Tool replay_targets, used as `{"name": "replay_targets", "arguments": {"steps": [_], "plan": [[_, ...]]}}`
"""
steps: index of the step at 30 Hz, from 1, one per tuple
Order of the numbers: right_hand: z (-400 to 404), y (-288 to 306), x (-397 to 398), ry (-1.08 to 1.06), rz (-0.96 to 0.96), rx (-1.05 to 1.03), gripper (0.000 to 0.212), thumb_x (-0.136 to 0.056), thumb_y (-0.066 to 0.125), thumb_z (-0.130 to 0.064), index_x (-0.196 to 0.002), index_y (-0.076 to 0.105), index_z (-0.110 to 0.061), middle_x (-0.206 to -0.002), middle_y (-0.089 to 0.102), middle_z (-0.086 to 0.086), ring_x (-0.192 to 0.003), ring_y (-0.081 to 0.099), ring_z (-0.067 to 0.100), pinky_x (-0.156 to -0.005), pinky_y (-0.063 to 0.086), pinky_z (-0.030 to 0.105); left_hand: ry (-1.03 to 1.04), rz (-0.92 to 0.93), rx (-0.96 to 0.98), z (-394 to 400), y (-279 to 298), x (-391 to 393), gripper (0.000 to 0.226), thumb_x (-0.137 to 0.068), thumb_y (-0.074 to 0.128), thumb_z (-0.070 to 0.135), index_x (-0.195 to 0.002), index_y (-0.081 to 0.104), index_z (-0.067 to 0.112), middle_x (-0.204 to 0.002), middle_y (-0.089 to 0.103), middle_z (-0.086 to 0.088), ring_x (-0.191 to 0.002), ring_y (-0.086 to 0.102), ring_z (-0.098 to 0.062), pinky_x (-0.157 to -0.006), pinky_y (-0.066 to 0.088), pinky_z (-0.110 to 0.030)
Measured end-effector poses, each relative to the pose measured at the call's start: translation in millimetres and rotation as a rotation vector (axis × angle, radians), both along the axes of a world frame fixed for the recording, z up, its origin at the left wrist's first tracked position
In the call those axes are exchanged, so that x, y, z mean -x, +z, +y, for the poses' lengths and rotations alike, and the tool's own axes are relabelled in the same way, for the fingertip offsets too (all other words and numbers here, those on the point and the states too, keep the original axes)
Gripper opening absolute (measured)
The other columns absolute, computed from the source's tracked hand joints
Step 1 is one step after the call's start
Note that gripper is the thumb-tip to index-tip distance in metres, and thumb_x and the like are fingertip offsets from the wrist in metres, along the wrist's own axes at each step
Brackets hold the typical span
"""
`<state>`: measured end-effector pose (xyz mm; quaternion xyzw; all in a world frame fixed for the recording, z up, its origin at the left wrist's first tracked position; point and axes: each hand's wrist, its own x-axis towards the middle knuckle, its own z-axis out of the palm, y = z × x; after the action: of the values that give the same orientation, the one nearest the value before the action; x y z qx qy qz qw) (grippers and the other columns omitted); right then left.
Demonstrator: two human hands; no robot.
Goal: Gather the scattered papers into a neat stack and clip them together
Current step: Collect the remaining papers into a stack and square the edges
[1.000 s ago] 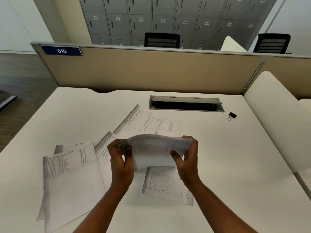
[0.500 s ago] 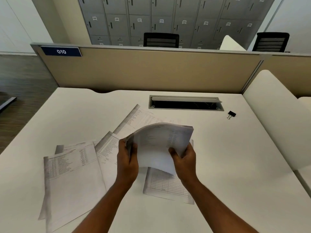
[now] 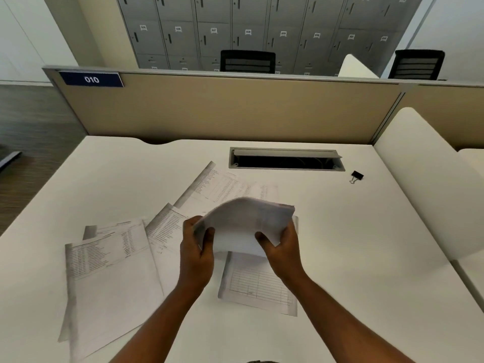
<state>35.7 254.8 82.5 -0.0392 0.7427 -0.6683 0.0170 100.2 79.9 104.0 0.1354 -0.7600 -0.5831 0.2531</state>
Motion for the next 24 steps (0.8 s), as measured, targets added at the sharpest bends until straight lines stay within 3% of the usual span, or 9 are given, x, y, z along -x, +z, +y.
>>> {"name": "replay_targets", "arguments": {"steps": [2, 5, 11, 15, 17, 20, 22, 24], "plan": [[-1, -1, 1, -0.008, -0.016, -0.014, 0.055, -0.086, 0.079, -0.013, -0.135, 0.053, -0.015, -0.119, 0.066, 0.0, -0.115, 0.064, 0.02, -0.091, 0.06, 0.032, -0.005, -0.008, 0.02, 2, -2, 0, 0.031, -0.093, 0.05, 0.03, -0.122, 0.041, 0.023, -0.11, 0.052, 0.021, -0.102, 0.054, 0.011, -0.08, 0.056, -0.017], [1, 5, 6, -0.049, 0.018, 0.044, 0.051, -0.086, 0.078, -0.008, -0.131, 0.055, -0.017, -0.115, 0.065, -0.007, -0.109, 0.064, 0.008, -0.087, 0.059, 0.022, 0.05, 0.014, 0.01, 1, -2, 3, 0.032, -0.095, 0.055, 0.029, -0.123, 0.04, 0.023, -0.111, 0.053, 0.02, -0.101, 0.054, 0.01, -0.079, 0.052, -0.01], [0, -2, 6, -0.052, -0.042, -0.025, 0.018, -0.093, 0.07, -0.006, -0.11, 0.067, -0.008, -0.096, 0.072, 0.0, -0.092, 0.068, 0.014, -0.073, 0.056, 0.017, 0.022, -0.102, 0.022, -2, -16, 1, 0.031, -0.098, 0.051, 0.013, -0.128, 0.043, 0.021, -0.11, 0.055, 0.017, -0.102, 0.055, 0.009, -0.084, 0.056, -0.025], [5, -2, 5, -0.055, -0.004, 0.001, 0.025, -0.092, 0.071, -0.005, -0.113, 0.066, -0.016, -0.099, 0.07, -0.009, -0.097, 0.069, 0.008, -0.079, 0.059, 0.019, 0.027, -0.067, -0.001, -2, -15, 0, 0.036, -0.094, 0.054, 0.023, -0.128, 0.042, 0.023, -0.112, 0.055, 0.012, -0.106, 0.057, -0.009, -0.084, 0.054, -0.024], [5, -9, 0, -0.016, -0.077, 0.002, 0.034, -0.091, 0.073, -0.009, -0.121, 0.061, -0.019, -0.106, 0.068, -0.006, -0.104, 0.067, 0.016, -0.08, 0.06, 0.02, -0.005, -0.128, -0.012, 2, -16, 0, 0.045, -0.093, 0.057, 0.026, -0.131, 0.033, 0.034, -0.12, 0.049, 0.015, -0.107, 0.053, -0.004, -0.086, 0.05, -0.018], [5, -12, -4, -0.008, -0.112, 0.015, 0.05, -0.089, 0.076, -0.015, -0.132, 0.053, -0.023, -0.117, 0.065, -0.009, -0.108, 0.063, 0.011, -0.082, 0.059, 0.017, -0.015, -0.157, -0.012, 5, -20, -2, 0.05, -0.095, 0.057, 0.022, -0.131, 0.027, 0.038, -0.119, 0.044, 0.023, -0.106, 0.051, 0.002, -0.086, 0.052, -0.019], [6, -11, 3, -0.031, -0.105, 0.019, 0.045, -0.091, 0.074, -0.014, -0.132, 0.056, -0.018, -0.116, 0.067, -0.003, -0.108, 0.065, 0.013, -0.084, 0.06, 0.021, -0.007, -0.16, 0.012, 5, -22, 0, 0.046, -0.096, 0.055, 0.021, -0.131, 0.029, 0.034, -0.119, 0.047, 0.019, -0.107, 0.053, -0.002, -0.088, 0.055, -0.029], [6, -11, 8, -0.038, -0.118, -0.002, 0.033, -0.094, 0.07, -0.012, -0.126, 0.061, -0.012, -0.11, 0.07, 0.001, -0.105, 0.067, 0.022, -0.079, 0.06, 0.019, -0.016, -0.195, 0.016, 6, -25, 3, 0.049, -0.096, 0.055, 0.018, -0.133, 0.027, 0.032, -0.124, 0.045, 0.012, -0.107, 0.053, -0.008, -0.092, 0.052, -0.029]]}}
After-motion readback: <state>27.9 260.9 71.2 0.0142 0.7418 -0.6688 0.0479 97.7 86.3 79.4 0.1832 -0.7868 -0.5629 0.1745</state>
